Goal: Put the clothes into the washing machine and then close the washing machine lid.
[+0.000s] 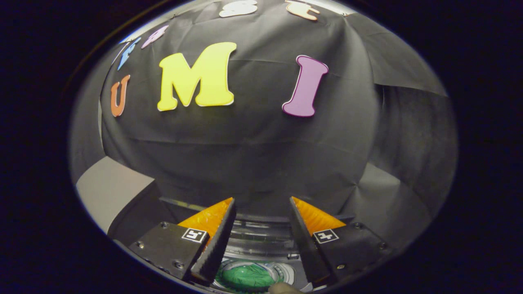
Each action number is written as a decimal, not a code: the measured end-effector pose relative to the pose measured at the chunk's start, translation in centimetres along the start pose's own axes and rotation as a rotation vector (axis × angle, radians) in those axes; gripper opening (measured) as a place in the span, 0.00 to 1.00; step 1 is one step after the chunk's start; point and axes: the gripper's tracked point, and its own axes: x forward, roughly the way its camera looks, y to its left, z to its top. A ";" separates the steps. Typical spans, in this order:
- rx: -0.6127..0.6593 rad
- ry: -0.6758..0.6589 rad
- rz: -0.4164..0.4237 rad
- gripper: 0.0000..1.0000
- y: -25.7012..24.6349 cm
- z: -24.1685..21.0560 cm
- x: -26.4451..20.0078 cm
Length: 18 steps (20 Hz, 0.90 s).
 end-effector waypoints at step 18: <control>0.095 0.021 -0.039 0.97 0.1 -3.0 5.3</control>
